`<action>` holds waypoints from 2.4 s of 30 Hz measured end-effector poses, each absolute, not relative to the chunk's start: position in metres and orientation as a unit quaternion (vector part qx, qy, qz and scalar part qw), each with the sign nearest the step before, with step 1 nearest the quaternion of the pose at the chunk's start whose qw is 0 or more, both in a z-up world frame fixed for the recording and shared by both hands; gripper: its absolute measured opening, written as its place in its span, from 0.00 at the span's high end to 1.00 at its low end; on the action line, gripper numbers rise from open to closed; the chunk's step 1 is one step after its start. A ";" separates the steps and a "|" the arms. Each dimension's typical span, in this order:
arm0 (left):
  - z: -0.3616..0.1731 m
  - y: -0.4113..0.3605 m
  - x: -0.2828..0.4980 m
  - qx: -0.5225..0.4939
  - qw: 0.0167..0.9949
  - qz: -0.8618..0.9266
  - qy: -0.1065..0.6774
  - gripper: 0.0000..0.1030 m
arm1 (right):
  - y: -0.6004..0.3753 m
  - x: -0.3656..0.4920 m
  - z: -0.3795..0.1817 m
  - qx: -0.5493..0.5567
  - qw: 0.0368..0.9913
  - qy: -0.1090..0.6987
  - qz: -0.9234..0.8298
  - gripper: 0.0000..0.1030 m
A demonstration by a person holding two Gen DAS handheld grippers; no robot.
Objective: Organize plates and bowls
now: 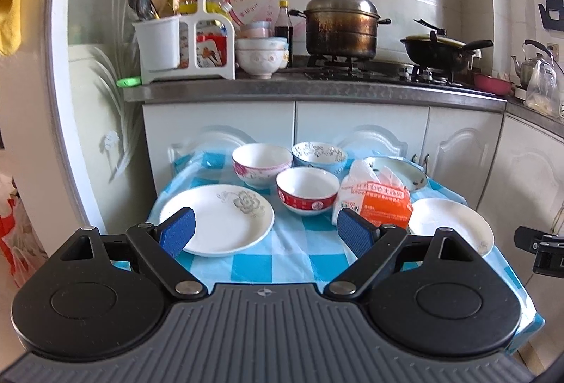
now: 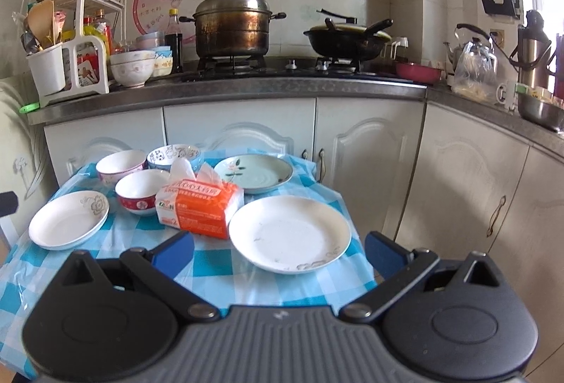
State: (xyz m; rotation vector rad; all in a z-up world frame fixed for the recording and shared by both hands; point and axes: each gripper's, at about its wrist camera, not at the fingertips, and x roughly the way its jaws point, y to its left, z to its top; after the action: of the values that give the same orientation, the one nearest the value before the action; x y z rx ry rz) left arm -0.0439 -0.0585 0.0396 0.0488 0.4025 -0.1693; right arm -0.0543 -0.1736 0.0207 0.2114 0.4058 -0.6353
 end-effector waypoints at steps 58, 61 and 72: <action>-0.078 -0.045 0.073 -0.039 0.946 -0.061 0.315 0.00 | -0.191 0.140 -0.091 0.095 0.936 0.306 -0.149 0.01; -0.082 -0.044 0.079 -0.042 0.945 -0.060 0.319 0.00 | -0.192 0.150 -0.092 0.093 0.936 0.309 -0.145 0.01; -0.078 -0.041 0.090 -0.053 0.945 -0.074 0.315 0.00 | -0.193 0.145 -0.089 0.110 0.936 0.304 -0.137 0.01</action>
State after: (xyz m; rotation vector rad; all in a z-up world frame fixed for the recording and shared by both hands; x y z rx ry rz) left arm 0.0898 -0.0409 -0.0785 -0.1084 0.6422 -0.1506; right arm 0.1451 -0.1927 -0.0893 0.2246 0.6211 -0.2797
